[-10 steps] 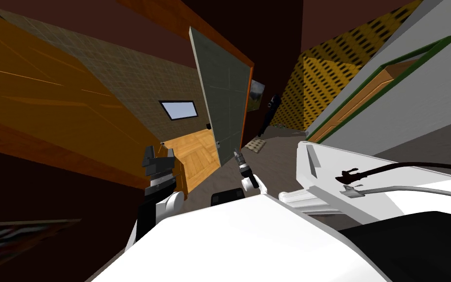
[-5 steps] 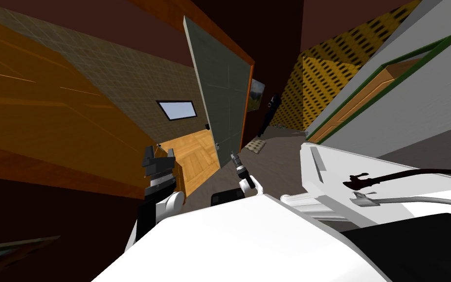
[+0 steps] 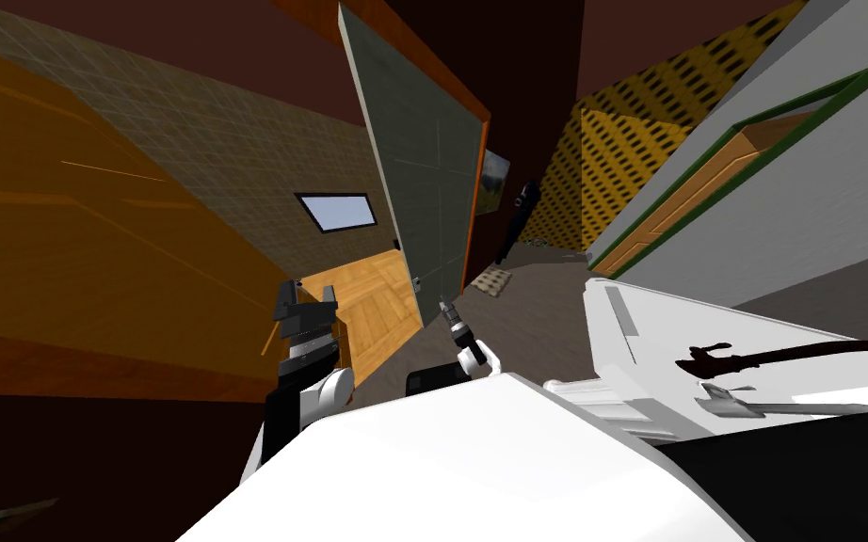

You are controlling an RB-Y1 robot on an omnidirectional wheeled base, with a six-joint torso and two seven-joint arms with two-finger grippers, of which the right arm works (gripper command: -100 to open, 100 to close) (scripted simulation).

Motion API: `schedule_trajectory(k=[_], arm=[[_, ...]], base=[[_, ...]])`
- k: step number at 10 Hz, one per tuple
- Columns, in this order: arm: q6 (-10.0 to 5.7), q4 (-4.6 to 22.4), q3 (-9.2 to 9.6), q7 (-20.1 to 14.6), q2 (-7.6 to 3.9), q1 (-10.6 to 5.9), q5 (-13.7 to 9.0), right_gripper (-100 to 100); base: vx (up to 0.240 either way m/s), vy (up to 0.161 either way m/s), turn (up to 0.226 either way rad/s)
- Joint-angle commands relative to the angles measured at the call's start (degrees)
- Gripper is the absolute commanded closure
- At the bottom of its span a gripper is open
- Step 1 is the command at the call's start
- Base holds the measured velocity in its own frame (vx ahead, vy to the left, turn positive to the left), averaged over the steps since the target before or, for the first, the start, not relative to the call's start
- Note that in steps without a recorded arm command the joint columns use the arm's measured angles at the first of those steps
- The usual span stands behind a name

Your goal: Push the door open

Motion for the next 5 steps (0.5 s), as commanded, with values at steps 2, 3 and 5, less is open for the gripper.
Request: schedule_trajectory(k=[2,3,5], arm=[[-1.04,4.25,1.63,-0.41,0.18,-1.83,-0.23,-100],[-1.39,5.76,2.28,-0.56,0.2,-2.37,-0.31,-100],[-2.08,8.6,3.56,-0.85,0.25,-3.43,-0.47,-100]], base=[[0.103,-0.018,-0.021],[0.109,-0.006,-0.022],[0.104,-0.005,-0.024]])
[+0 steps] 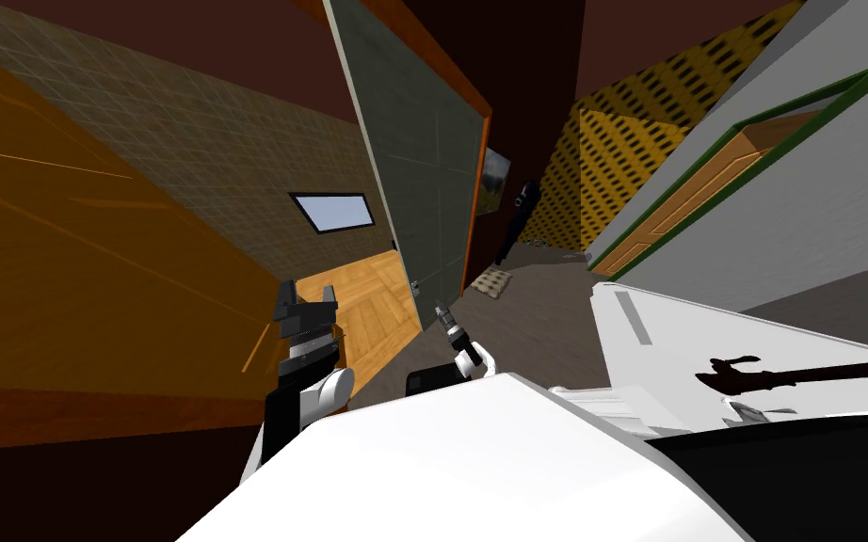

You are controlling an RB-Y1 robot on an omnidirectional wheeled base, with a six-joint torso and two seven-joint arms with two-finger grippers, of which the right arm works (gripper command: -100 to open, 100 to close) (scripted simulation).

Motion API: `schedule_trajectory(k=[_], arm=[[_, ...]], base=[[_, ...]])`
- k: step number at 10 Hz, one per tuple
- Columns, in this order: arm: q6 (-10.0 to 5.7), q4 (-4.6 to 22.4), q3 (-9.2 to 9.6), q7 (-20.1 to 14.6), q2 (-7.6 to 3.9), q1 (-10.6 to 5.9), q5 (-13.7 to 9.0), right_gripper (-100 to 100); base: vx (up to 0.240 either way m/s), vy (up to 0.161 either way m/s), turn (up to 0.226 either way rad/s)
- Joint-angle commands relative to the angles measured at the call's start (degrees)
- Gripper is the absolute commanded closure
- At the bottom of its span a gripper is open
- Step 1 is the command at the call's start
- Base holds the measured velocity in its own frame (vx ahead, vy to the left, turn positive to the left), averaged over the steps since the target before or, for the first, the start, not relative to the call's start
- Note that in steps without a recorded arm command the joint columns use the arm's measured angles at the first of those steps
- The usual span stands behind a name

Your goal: Push the door open

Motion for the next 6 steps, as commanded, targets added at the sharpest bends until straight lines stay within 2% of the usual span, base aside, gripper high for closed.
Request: schedule_trajectory(k=[1,3,4,6], arm=[[-0.79,2.66,1.05,-0.11,0.32,-0.91,-0.08,-100],[-1.45,5.37,2.27,-0.4,0.42,-1.92,-0.23,-100],[-1.45,5.37,2.27,-0.4,0.42,-1.92,-0.23,-100],[-2.11,8.06,3.48,-0.68,0.53,-2.93,-0.38,-100]], base=[[0.098,-0.035,-0.016],[0.098,-0.009,-0.019],[0.059,0.002,-0.009],[0.068,-0.001,-0.015]])
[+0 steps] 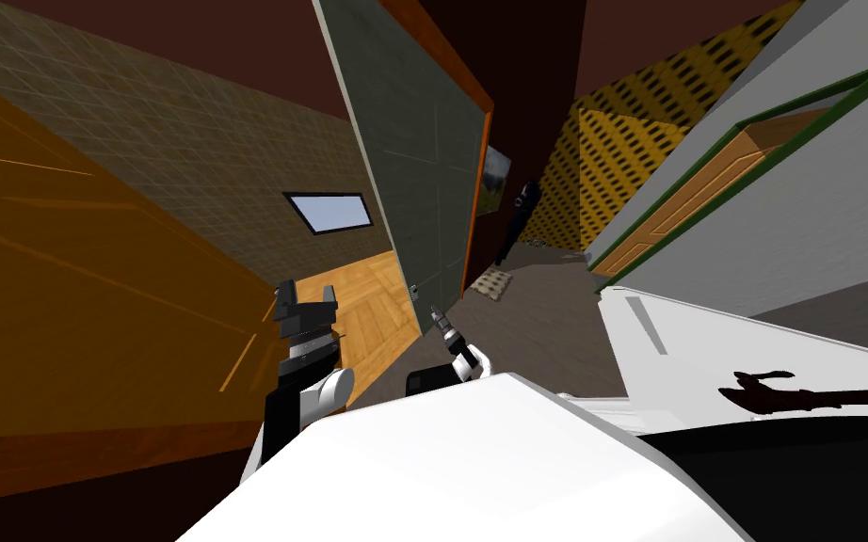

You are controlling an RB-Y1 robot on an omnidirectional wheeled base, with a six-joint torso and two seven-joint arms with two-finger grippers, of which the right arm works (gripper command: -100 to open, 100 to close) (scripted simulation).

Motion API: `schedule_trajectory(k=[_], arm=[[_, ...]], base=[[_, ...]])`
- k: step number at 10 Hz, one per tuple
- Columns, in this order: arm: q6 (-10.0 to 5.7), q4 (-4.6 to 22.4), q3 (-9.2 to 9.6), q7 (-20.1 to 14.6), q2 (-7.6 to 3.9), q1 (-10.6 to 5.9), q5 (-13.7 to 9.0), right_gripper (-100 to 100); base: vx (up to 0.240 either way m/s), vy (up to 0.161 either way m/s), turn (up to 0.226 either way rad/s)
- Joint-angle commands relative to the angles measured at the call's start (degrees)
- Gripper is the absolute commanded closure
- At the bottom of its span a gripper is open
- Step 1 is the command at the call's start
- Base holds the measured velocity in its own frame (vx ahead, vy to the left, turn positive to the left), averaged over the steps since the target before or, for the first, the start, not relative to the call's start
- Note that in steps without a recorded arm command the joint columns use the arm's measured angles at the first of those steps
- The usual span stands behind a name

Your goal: Push the door open

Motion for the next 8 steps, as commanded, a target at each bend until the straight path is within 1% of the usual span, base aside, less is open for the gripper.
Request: schedule_trajectory(k=[1,7,8], arm=[[-0.61,2.13,0.88,-0.36,-0.04,-0.83,-0.16,-100],[-2.33,9.17,4.05,-1.1,0.45,-3.46,-0.55,-100],[-2.84,11.28,5.0,-1.32,0.64,-4.25,-0.66,-100]], base=[[0.09,-0.001,-0.021],[0.099,-0.013,-0.018],[0.107,-0.017,-0.026]])
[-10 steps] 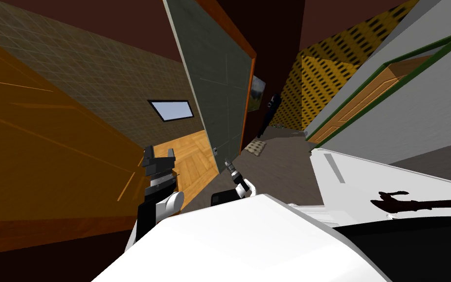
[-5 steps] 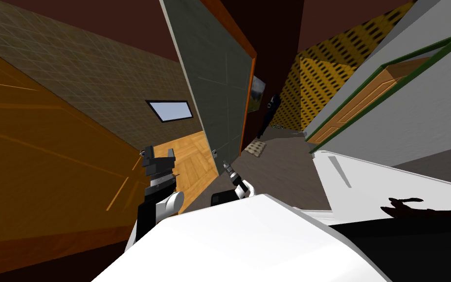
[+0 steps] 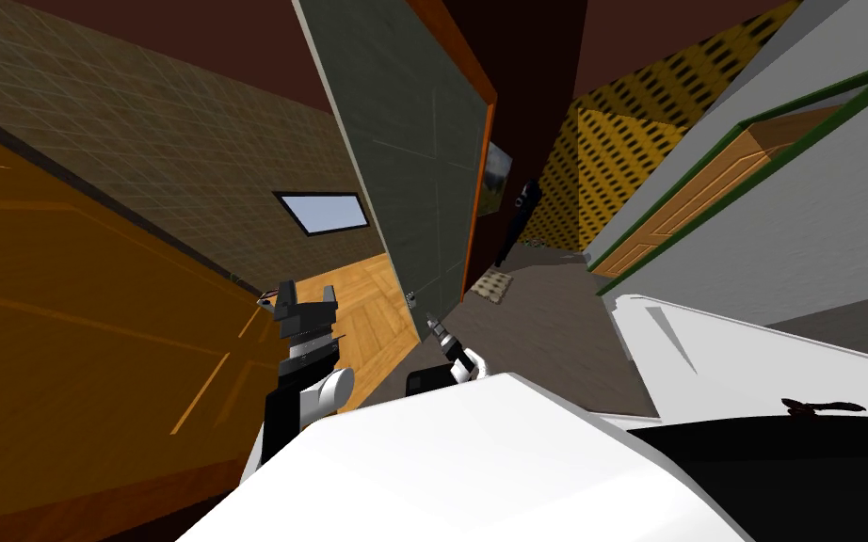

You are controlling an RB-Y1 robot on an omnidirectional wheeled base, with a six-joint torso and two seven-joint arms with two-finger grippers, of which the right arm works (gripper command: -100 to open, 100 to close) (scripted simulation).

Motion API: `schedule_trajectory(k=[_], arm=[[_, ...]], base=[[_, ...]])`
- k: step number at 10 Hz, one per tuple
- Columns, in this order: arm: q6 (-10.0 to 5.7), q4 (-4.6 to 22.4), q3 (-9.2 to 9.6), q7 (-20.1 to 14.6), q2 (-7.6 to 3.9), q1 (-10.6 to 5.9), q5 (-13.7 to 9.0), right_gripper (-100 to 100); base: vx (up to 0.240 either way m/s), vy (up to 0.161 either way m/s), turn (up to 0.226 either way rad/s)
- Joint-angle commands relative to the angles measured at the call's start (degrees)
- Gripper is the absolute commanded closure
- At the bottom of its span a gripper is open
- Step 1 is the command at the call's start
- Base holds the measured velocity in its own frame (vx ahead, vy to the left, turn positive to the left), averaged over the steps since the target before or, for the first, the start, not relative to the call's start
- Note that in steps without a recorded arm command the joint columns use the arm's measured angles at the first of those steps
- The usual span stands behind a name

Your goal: Push the door open

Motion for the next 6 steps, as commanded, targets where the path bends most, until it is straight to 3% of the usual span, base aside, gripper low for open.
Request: schedule_trajectory(k=[1,6], arm=[[-0.55,1.66,0.46,-0.27,0.06,-0.71,-0.11,-100],[-1.85,7.01,2.87,-0.83,0.64,-2.71,-0.41,-100]], base=[[0.094,-0.004,-0.01],[0.094,0.003,-0.016]])
